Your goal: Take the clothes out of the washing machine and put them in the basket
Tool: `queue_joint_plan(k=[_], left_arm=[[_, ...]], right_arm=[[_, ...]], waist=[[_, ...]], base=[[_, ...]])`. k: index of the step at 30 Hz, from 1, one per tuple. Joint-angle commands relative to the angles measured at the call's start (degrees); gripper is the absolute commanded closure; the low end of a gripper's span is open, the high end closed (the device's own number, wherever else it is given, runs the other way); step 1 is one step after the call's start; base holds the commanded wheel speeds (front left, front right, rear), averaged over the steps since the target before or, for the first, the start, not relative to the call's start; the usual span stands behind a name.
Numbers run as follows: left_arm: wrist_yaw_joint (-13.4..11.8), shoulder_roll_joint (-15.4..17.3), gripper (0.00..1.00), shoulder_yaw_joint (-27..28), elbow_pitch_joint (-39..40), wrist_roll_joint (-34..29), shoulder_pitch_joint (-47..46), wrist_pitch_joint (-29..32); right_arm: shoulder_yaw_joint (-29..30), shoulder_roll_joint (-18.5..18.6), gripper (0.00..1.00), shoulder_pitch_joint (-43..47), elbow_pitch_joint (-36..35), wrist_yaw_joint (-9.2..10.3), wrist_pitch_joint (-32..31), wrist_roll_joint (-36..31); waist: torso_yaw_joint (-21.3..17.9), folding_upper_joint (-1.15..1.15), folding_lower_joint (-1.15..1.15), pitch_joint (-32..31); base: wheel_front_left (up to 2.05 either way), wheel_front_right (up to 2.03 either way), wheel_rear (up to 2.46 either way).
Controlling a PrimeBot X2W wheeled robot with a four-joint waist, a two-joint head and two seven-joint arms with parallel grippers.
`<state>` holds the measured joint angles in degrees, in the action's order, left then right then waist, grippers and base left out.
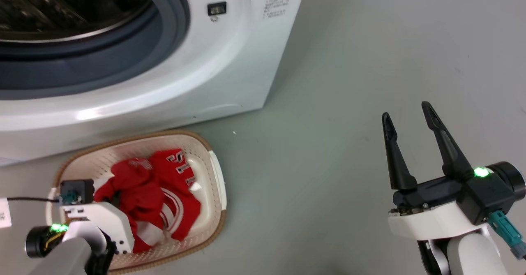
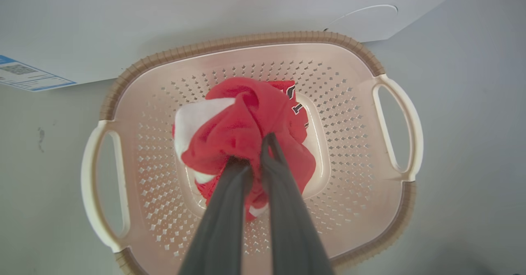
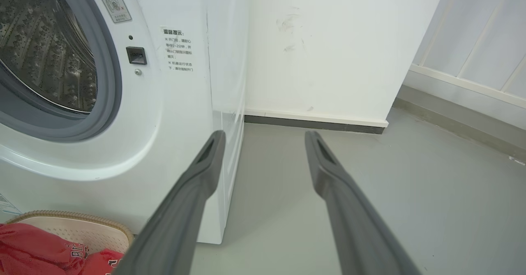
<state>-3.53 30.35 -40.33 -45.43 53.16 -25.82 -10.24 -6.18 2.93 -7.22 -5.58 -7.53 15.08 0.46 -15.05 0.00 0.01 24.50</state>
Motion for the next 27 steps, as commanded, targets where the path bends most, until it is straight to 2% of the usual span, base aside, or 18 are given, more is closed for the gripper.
queue_joint_plan(k=[1, 12, 19, 20, 21, 22, 27], left_arm=[[0.6, 0.0, 1.00, -0.2, -1.6, -0.5, -1.8, 0.2], [4.4, -0.8, 1.00, -3.2, -14.5, -3.8, -11.0, 1.8], [5.7, -2.0, 1.00, -3.8, -20.5, -3.9, -12.7, 1.7], [5.9, -2.3, 0.78, -3.8, -21.2, -3.8, -12.7, 1.5], [6.0, -2.7, 0.14, -3.9, -21.8, -3.8, -12.6, 1.3], [6.1, -3.2, 0.00, -4.1, -22.4, -3.8, -12.4, 0.9], [6.5, -4.7, 0.00, -5.2, -23.9, -5.2, -11.6, -2.3]], right_arm=[[-0.2, -0.1, 0.00, -1.0, -0.4, 0.08, 0.1, 0.2], [-1.1, -0.1, 0.00, -3.1, -1.6, 0.08, 0.1, 2.0], [-1.9, -0.1, 0.00, -2.3, -1.2, 0.08, 0.1, 2.6], [-2.0, -0.1, 0.00, -2.2, -1.0, 0.08, 0.1, 2.6], [-1.9, -0.1, 0.00, -2.3, -0.8, 0.08, 0.1, 2.5], [-1.8, -0.1, 0.00, -2.4, -0.7, 0.08, 0.1, 2.4], [-1.3, -0.1, 0.00, -2.6, -0.2, 0.08, 0.1, 1.6]], waist=[[-2.2, 0.00, -0.01, 4.2], [-4.9, 0.00, -0.01, 12.5], [-5.6, 0.00, -0.01, 13.8], [-5.6, 0.00, -0.01, 13.5], [-5.5, 0.00, -0.01, 13.1], [-5.4, 0.00, -0.01, 12.7], [-4.3, 0.00, -0.01, 9.3]], base=[[0.00, 0.00, 0.00], [0.00, 0.00, 0.00], [0.00, 0.00, 0.00], [0.00, 0.00, 0.00], [0.00, 0.00, 0.00], [0.00, 0.00, 0.00], [0.00, 0.00, 0.00]])
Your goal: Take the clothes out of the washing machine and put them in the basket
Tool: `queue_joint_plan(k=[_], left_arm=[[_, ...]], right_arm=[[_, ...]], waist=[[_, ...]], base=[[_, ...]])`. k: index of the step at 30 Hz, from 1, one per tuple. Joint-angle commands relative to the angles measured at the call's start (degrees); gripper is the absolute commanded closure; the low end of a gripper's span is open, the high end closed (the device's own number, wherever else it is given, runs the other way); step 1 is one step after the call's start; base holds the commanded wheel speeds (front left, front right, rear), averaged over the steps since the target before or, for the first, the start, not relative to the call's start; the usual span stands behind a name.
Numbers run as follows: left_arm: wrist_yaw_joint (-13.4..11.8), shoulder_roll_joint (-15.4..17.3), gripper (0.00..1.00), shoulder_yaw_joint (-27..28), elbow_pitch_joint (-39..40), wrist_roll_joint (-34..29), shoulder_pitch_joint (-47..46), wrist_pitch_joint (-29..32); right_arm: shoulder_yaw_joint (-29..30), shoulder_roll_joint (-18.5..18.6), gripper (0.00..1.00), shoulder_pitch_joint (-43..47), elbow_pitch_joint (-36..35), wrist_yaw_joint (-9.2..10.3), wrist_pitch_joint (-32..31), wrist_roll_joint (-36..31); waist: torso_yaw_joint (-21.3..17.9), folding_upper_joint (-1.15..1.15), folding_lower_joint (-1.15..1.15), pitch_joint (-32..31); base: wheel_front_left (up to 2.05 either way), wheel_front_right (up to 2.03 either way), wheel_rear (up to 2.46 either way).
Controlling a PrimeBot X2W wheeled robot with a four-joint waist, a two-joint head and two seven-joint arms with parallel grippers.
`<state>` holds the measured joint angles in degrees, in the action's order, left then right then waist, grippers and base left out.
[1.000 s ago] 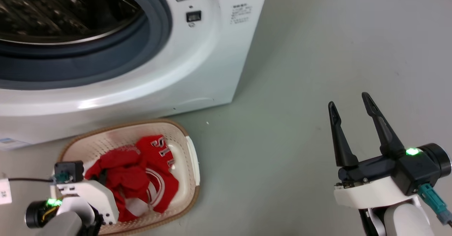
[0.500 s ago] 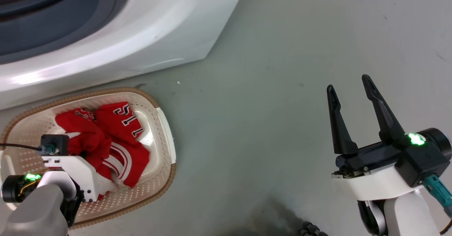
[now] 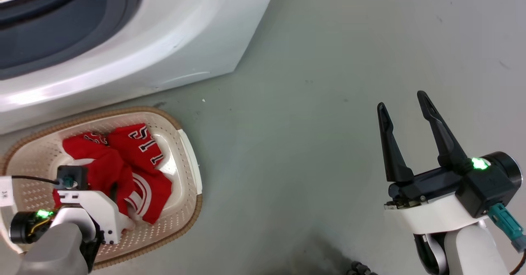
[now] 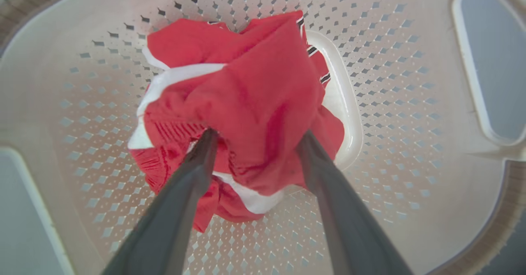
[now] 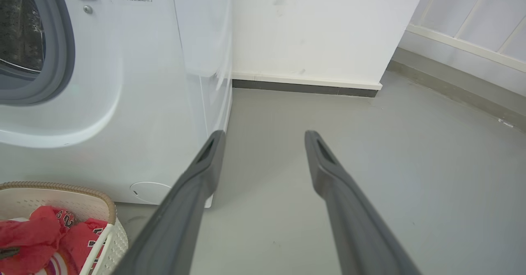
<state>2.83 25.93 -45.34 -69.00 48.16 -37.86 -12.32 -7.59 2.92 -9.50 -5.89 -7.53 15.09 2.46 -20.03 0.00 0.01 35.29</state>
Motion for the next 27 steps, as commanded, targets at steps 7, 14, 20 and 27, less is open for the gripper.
queue_joint_plan(k=[7, 14, 20, 27], left_arm=[[1.3, -3.0, 0.00, 0.8, 0.2, 0.5, 1.7, -2.6], [-2.2, -1.4, 0.00, 5.1, 11.0, -4.9, 3.5, -2.9], [-5.8, -0.8, 0.00, 12.6, 24.3, -10.6, 9.0, -2.9], [-7.4, -1.7, 0.00, 23.4, 41.7, -17.6, 20.3, -2.9]], right_arm=[[1.3, -0.1, 0.00, 0.3, 2.1, 0.08, 0.1, -1.5], [3.4, -0.1, 0.00, 2.2, 4.1, 0.08, 0.1, -4.0], [4.5, 0.0, 0.00, 3.8, 5.4, 0.08, 0.1, -4.5], [5.8, -0.1, 0.00, 5.8, 6.4, 0.08, 0.1, -5.1]], waist=[[3.9, 0.00, -0.01, -9.0], [8.3, 0.00, -0.01, -18.1], [11.0, 0.00, -0.01, -24.1], [13.3, 0.00, -0.01, -30.0]], base=[[0.00, 0.00, 0.00], [0.00, 0.00, 0.00], [0.00, 0.00, 0.00], [0.00, 0.00, 0.00]])
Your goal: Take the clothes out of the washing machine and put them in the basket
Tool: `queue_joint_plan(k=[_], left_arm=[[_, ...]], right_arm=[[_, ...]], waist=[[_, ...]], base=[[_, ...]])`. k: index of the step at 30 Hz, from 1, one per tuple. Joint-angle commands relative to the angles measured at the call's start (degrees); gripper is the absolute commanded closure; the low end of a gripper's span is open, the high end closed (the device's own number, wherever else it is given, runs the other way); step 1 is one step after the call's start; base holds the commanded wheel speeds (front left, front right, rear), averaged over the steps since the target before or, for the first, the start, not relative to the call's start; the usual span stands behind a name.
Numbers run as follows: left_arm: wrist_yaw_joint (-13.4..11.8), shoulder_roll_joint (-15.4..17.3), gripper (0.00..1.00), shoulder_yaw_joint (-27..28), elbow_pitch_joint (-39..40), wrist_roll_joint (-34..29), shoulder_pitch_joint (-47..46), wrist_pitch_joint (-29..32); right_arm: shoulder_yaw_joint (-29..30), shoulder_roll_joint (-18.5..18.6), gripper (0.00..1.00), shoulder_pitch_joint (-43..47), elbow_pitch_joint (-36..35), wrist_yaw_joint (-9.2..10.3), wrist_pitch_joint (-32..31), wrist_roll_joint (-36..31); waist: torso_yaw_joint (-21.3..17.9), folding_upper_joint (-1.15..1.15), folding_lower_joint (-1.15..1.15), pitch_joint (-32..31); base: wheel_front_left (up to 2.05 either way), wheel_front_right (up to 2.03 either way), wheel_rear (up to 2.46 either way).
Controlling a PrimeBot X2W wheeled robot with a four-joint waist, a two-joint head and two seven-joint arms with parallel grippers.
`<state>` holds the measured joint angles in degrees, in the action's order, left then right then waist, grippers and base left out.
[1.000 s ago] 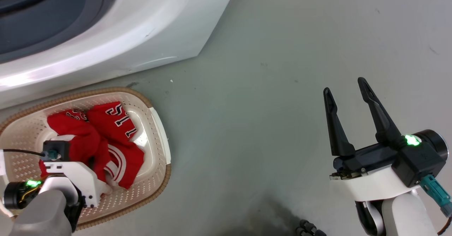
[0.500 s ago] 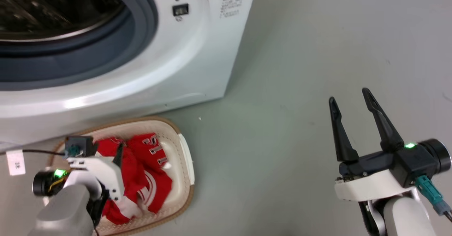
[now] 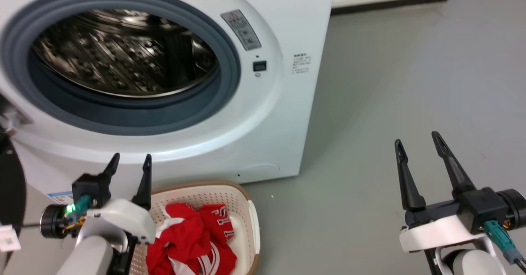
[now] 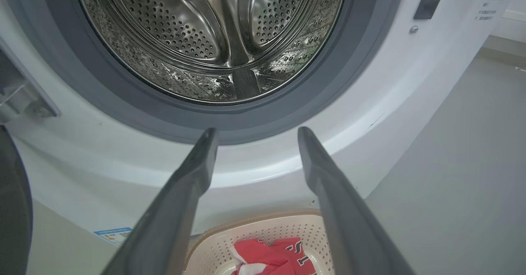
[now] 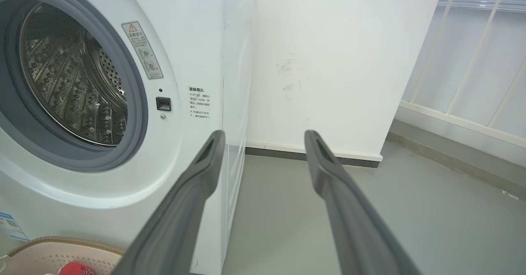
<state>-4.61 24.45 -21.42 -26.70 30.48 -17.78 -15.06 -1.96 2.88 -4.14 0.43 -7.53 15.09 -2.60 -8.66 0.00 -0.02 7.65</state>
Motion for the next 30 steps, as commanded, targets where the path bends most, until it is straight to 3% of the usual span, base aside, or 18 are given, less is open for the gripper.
queue_joint_plan(k=[1, 11, 20, 30], left_arm=[[-0.4, -0.4, 0.00, 0.7, 1.7, -1.2, 1.8, -0.1], [-3.3, -6.2, 0.00, 9.9, 19.6, -10.9, 16.9, -0.2], [-1.7, -14.0, 0.00, 14.5, 25.2, -16.7, 23.6, -0.2], [1.0, -17.1, 0.00, 18.0, 26.0, -21.7, 25.1, -0.2]], right_arm=[[0.3, 0.0, 0.00, 0.7, 0.1, 0.08, 0.1, -0.4], [0.7, 0.0, 0.00, 5.4, 0.7, 0.08, 0.1, -0.2], [0.6, 0.0, 0.00, 7.5, 2.5, 0.07, 0.1, 1.9], [0.4, 0.0, 0.00, 6.6, 2.2, 0.07, 0.1, 1.7]], waist=[[2.2, 0.00, 0.02, -3.1], [4.2, 0.00, 0.02, -7.5], [3.9, 0.00, 0.02, -8.6], [3.3, 0.00, 0.02, -9.1]], base=[[0.00, 0.00, 0.00], [0.00, 0.00, 0.00], [0.00, 0.00, 0.00], [0.00, 0.00, 0.00]])
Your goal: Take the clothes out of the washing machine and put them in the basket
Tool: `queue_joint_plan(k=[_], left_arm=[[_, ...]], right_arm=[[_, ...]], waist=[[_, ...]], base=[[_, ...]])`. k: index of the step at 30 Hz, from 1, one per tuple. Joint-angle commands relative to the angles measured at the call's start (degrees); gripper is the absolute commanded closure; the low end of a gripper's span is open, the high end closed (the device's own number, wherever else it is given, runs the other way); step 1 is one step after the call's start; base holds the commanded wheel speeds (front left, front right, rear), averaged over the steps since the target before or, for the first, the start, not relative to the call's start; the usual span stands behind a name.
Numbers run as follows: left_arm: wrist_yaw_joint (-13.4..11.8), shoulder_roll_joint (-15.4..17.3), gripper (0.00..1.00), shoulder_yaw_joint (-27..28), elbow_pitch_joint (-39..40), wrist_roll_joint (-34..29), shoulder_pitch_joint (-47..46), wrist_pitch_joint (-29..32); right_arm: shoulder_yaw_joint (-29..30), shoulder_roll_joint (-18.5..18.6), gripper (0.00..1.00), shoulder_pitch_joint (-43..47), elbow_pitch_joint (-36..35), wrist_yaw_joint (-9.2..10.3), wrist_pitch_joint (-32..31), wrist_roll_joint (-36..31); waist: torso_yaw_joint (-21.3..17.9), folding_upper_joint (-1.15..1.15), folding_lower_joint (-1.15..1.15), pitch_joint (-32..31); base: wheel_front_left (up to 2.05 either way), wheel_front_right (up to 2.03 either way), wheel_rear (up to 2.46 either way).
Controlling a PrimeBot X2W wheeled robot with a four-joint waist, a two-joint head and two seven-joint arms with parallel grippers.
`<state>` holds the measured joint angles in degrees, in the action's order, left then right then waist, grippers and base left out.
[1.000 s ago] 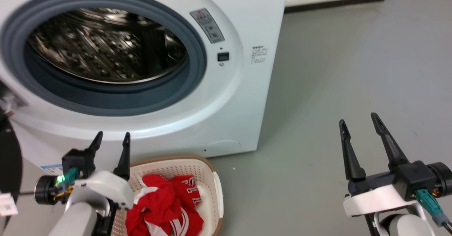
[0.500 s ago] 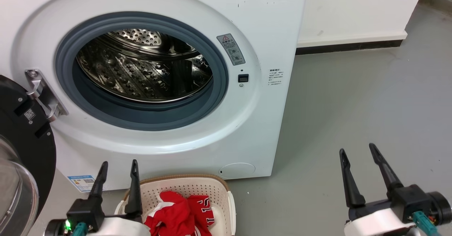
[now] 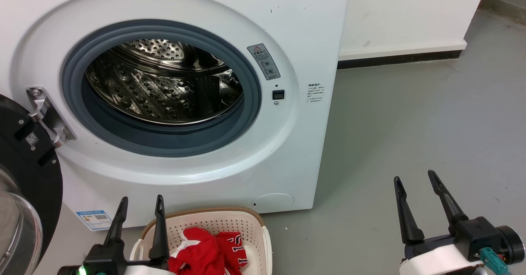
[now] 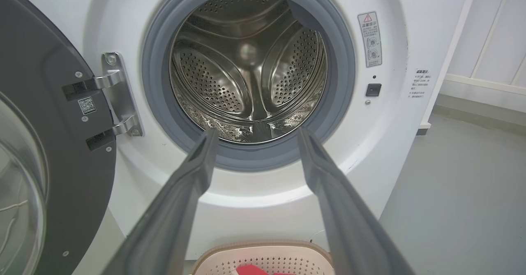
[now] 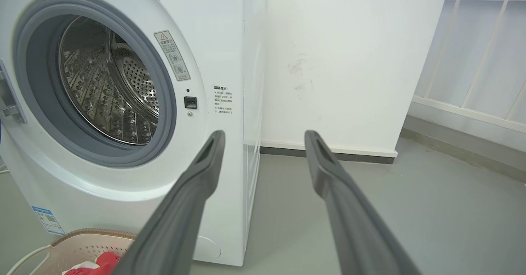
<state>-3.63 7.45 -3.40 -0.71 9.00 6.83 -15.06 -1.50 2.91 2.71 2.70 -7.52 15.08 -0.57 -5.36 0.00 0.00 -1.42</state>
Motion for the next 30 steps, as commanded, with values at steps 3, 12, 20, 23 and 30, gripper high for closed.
queue_joint_plan(k=[3, 12, 20, 23, 30], left_arm=[[0.7, -0.5, 0.00, 1.0, -0.3, -1.0, 0.6, -0.2], [1.0, -2.1, 0.00, 2.6, -0.6, -2.9, 1.1, -0.2], [1.6, -3.0, 0.00, 3.2, -0.2, -3.8, 1.2, -0.2], [1.6, -3.3, 0.00, 3.6, -0.1, -3.6, 1.3, -0.2], [2.1, -3.8, 1.00, 3.6, -0.9, -3.4, 1.1, 0.1]], right_arm=[[-0.1, -0.1, 0.00, -0.4, 0.0, 0.07, 0.1, -0.3], [0.2, -0.1, 0.00, -1.0, 0.0, 0.06, 0.1, 1.3], [0.1, -0.1, 0.00, -0.7, 0.0, 0.06, 0.1, 0.7], [-0.1, -0.1, 0.00, -0.8, 0.0, 0.07, 0.1, 0.6], [-0.1, 0.0, 1.00, 0.2, 0.8, -0.02, 0.0, 1.1]], waist=[[0.0, 0.00, 0.00, -0.2], [-0.4, 0.00, 0.00, -0.6], [-0.3, 0.00, 0.00, -0.6], [-0.3, 0.00, 0.00, -0.6], [-0.4, 0.00, 0.00, -0.6]], base=[[0.00, 0.00, 0.00], [0.00, 0.00, 0.00], [0.00, 0.00, 0.00], [0.00, 0.00, 0.00], [0.00, 0.00, 0.00]])
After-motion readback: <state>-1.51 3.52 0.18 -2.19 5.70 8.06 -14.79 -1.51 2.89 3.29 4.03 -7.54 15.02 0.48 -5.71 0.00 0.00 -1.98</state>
